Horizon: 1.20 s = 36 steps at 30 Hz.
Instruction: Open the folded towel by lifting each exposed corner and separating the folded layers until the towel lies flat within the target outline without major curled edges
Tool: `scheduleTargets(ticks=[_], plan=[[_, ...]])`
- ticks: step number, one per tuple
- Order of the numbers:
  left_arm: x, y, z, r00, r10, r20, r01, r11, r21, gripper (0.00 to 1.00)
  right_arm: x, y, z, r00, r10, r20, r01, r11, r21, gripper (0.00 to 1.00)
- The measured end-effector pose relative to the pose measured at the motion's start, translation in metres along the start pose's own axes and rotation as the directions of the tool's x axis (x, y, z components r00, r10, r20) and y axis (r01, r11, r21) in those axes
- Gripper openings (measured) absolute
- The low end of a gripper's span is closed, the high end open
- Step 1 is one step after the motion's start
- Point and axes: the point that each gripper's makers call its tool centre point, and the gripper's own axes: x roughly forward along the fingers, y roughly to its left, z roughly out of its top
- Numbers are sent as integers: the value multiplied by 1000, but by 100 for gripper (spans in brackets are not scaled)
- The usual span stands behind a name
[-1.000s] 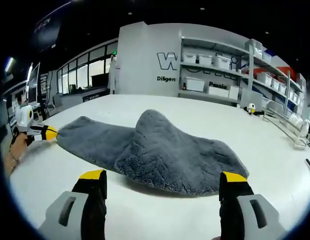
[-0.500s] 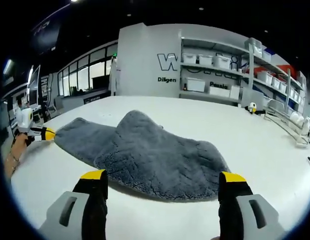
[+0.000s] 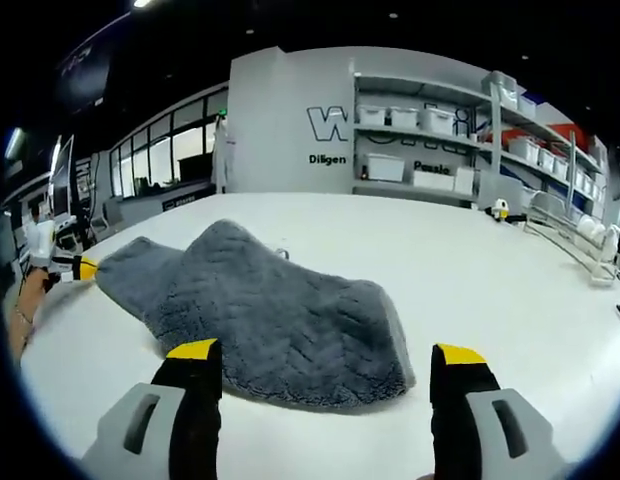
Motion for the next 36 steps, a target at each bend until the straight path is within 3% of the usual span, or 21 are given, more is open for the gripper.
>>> scheduleTargets(ticks=[1,6,11,17,22,32,36], plan=[[-1,3,0,1000,6,1,-6,1000,-4,1,1,-4,5,999,-22,35,21,999,33,80],[-6,16,-1,999,45,-1,-45,999,-13,1,1,-12,10,997,-30,77,30,1000,7,61],[-9,26,-4,998,61,-2,-61,998,-34,1,14,-13,2,999,-27,42,29,997,-67,49],[-11,32,-7,996,84,-11,-84,996,-28,1,24,-6,-4,1000,0,19,2,995,-99,40],[-15,38,-10,994,110,-26,-111,994,-15,1,29,-4,-9,1000,18,-1,-18,993,-117,36],[-16,40,-15,991,123,-45,-123,992,-3,1,38,5,-9,999,53,1,-51,977,-208,10],[-16,40,-16,991,125,-50,-125,992,3,1,39,0,-8,999,39,0,-37,970,-242,5]])
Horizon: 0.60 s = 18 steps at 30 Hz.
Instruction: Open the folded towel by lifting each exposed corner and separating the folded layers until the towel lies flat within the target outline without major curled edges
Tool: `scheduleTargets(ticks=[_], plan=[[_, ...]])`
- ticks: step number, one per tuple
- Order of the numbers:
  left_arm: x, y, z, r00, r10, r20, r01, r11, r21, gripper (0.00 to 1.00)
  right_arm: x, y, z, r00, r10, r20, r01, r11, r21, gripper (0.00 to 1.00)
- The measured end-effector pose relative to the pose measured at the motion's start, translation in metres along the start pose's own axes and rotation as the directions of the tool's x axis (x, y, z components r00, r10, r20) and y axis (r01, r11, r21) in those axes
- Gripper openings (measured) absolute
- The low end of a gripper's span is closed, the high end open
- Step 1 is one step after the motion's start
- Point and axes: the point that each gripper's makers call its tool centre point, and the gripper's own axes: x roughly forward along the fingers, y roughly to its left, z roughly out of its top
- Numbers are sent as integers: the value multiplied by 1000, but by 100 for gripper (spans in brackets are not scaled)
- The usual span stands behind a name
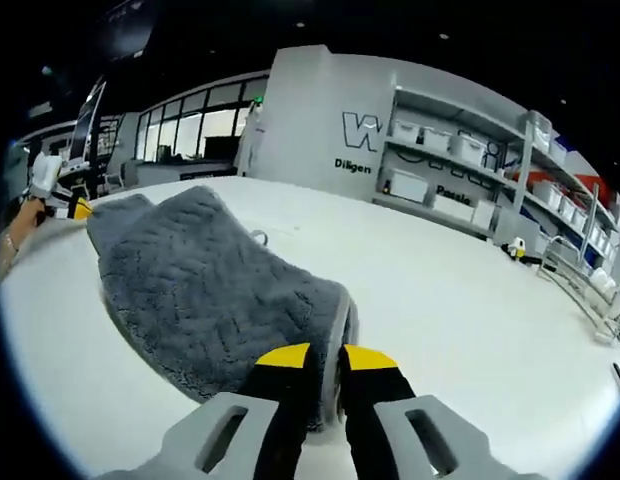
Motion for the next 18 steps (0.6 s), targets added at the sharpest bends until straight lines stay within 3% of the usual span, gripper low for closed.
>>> scheduleTargets(ticks=[5,18], plan=[[-1,1,0,1000,2,2,-2,1000,-2,1,0,1,-1,1000,12,11,-12,1000,12,3],[-4,14,-5,999,38,-24,-37,999,15,1,-4,-11,-4,999,-45,1,45,999,0,2]])
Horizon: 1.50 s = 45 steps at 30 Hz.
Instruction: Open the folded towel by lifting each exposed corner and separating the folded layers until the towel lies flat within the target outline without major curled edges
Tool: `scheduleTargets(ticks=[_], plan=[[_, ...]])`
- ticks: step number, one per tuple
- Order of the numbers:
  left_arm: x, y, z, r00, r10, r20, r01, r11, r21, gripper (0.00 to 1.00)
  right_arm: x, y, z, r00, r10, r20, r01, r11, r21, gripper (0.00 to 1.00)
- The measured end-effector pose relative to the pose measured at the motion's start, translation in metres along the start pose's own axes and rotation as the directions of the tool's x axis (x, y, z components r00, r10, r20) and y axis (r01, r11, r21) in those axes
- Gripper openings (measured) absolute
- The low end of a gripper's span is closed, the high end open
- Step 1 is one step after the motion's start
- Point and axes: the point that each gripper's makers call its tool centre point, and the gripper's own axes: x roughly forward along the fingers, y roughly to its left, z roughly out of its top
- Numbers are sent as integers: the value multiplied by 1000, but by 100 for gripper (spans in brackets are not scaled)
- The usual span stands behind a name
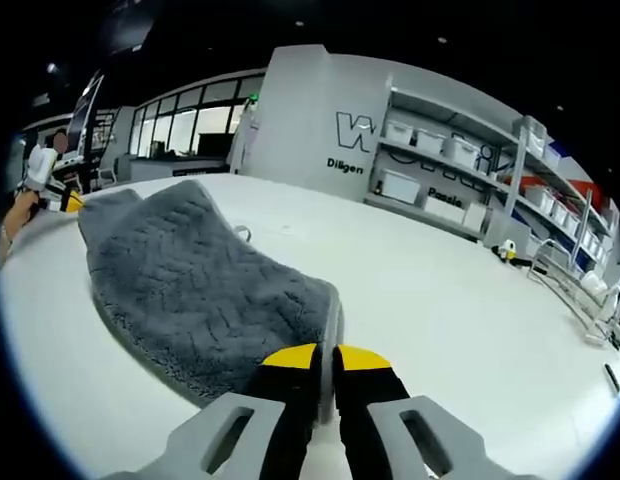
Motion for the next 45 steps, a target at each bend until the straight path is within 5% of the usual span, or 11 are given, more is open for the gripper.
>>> scheduleTargets(ticks=[19,45], plan=[[-8,49,-27,987,142,-77,-143,990,-3,1,-3,-34,-18,993,-102,-55,101,995,-19,2],[-11,82,-51,969,211,-129,-219,974,-49,1,-19,-79,-35,966,-238,-104,235,971,-37,3]])
